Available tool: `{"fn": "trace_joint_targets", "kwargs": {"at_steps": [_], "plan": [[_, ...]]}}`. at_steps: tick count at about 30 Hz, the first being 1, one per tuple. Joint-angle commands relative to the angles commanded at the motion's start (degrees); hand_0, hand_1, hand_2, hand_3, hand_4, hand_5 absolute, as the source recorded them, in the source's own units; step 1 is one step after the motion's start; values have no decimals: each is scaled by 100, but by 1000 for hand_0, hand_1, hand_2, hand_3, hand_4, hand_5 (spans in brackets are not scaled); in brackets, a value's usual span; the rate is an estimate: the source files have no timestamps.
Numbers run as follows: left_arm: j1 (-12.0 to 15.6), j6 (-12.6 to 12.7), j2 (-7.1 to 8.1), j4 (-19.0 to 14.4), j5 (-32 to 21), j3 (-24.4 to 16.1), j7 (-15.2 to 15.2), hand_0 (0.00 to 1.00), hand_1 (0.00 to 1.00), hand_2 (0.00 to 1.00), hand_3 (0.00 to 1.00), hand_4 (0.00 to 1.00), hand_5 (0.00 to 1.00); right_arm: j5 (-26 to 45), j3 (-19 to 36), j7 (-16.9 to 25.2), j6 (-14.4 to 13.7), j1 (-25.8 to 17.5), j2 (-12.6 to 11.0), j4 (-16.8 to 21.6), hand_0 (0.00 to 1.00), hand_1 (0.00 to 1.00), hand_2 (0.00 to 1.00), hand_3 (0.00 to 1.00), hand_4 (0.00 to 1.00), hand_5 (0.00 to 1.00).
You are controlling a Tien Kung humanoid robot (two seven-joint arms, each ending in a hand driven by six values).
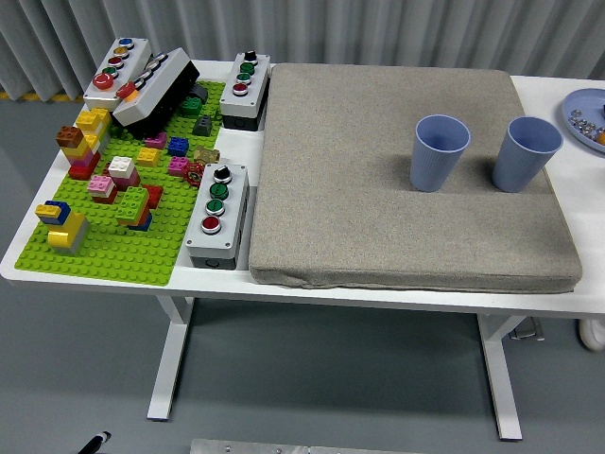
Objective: Pick cup pour cup place
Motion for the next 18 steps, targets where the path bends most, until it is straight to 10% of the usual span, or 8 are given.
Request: {"fn": "trace_joint_targets", "kwargs": {"at_steps": [18], "plan": [[-14, -13, -5, 0, -66, 132, -20, 840, 826, 872, 779, 638, 996, 385, -195, 145, 321, -117, 138, -443, 917, 887, 998, 998, 908, 225]]}}
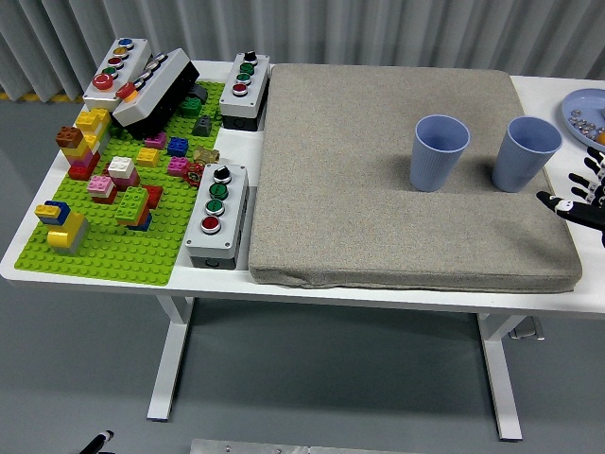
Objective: Pick cup pour cup place
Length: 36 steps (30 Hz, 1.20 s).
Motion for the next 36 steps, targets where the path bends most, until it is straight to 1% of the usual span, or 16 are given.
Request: {"fn": "trace_joint_targets", "kwargs": {"at_steps": [6, 7, 11, 20, 25, 36], "plan": [[12, 0, 2, 0, -35, 43, -3, 840, 826, 870, 779, 638, 997, 246, -139, 187, -118, 102, 117, -267, 914, 882, 991, 998, 898, 228], [12, 1, 0, 0, -44, 55, -4, 840, 826, 870, 779, 637, 998, 277, -157, 226, -134, 150, 149, -355, 914, 872, 967, 992, 894, 240], [3, 4, 1, 0, -61, 79, -8, 840, 826, 870, 779, 637, 998, 333, -173, 283, -162, 252, 185, -531, 914, 872, 967, 992, 894, 240], [-14, 2, 3, 0, -72, 102, -15, 839, 826, 869, 779, 636, 998, 457, -230, 328, -109, 478, 196, -872, 913, 868, 958, 983, 888, 255], [-18, 9, -8, 0, -80, 92, -23, 840, 826, 869, 779, 637, 998, 577, -322, 510, 27, 665, 231, -1127, 913, 870, 953, 972, 885, 252], [-50, 2, 0, 0, -89, 125, -25, 840, 826, 869, 779, 637, 998, 664, -506, 533, 46, 1001, 272, -1430, 912, 869, 950, 966, 882, 258]]}}
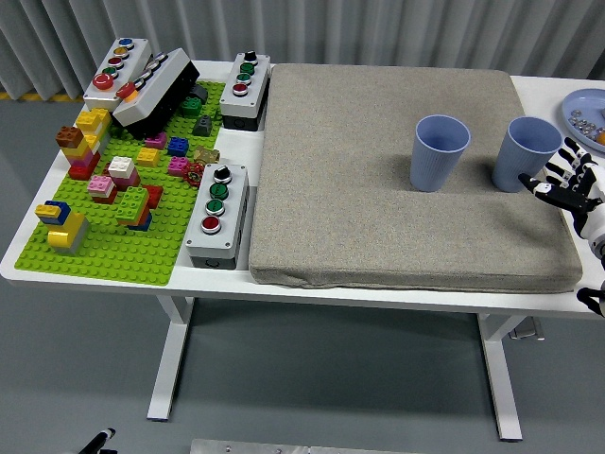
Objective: Pick cup pour cup place
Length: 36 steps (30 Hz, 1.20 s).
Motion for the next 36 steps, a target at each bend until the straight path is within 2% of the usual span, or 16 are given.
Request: {"fn": "trace_joint_targets", "kwargs": {"at_steps": [36], "plan": [[-140, -20, 21, 0, -3, 159, -15, 841, 825, 869, 780, 638, 998, 294, -138, 197, -45, 273, 125, -359, 909, 867, 933, 939, 874, 263]]}}
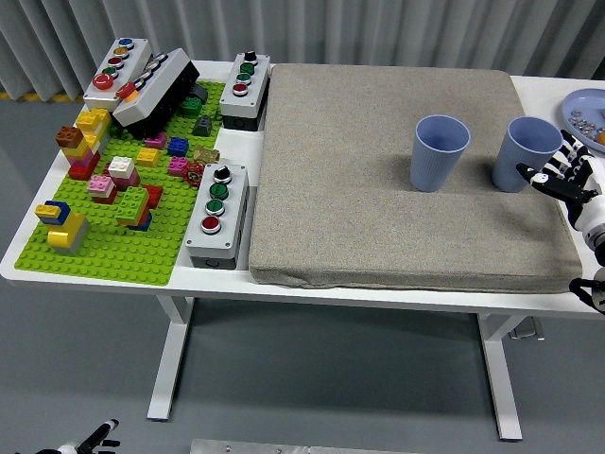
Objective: Pick cup pour cup place
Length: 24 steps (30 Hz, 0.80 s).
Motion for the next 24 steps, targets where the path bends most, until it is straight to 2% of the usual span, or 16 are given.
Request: {"fn": "trace_joint_targets", "kwargs": {"at_steps": [24], "plan": [[-32, -8, -2, 0, 12, 61, -13, 841, 826, 870, 780, 638, 993, 103, -110, 52, -13, 178, 118, -235, 908, 860, 926, 933, 874, 270]]}}
